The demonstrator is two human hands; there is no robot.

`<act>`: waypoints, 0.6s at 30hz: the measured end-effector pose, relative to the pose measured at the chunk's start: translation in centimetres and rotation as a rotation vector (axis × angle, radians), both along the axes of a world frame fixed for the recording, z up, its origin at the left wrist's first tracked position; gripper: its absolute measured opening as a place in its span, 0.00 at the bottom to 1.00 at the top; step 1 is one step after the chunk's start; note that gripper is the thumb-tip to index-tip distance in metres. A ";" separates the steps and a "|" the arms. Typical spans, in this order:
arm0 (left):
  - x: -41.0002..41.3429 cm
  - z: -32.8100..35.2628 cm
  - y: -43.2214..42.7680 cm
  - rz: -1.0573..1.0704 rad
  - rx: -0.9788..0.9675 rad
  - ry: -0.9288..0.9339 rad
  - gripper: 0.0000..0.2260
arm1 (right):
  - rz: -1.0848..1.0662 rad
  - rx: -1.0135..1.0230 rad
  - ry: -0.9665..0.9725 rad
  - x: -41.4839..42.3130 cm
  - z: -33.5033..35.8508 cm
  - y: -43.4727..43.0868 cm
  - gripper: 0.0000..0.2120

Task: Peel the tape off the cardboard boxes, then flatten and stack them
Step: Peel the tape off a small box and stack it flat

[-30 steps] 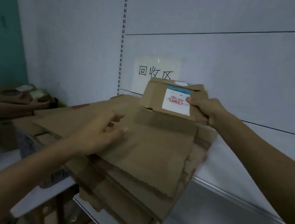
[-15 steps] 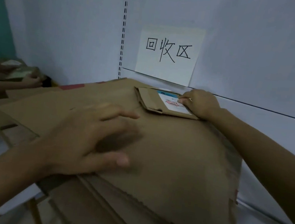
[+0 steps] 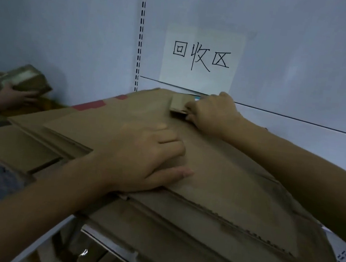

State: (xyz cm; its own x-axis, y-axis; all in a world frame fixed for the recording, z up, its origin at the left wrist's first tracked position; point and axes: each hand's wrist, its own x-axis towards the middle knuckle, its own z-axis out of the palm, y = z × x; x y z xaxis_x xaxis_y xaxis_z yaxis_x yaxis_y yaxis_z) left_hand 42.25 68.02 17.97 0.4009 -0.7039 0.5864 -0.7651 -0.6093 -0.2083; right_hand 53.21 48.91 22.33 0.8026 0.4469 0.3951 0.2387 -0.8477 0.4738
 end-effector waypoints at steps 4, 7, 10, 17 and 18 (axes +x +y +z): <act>-0.4 0.6 2.2 -0.070 0.007 0.012 0.25 | -0.206 -0.229 -0.105 -0.9 0.7 2.2 0.09; -0.5 0.4 2.9 -0.070 -0.023 -0.001 0.25 | -0.285 -0.223 -0.019 -0.9 0.6 4.4 0.08; -0.9 0.2 4.4 -0.085 0.013 0.047 0.32 | -0.210 0.054 0.227 -0.4 -0.1 4.1 0.11; -2.3 -2.2 7.3 -0.174 -0.075 -0.052 0.23 | -0.141 0.311 0.173 -14.7 -0.4 6.6 0.21; -3.0 -2.9 7.4 -0.222 -0.148 -0.038 0.22 | -0.100 0.311 0.119 -17.8 -1.1 7.2 0.21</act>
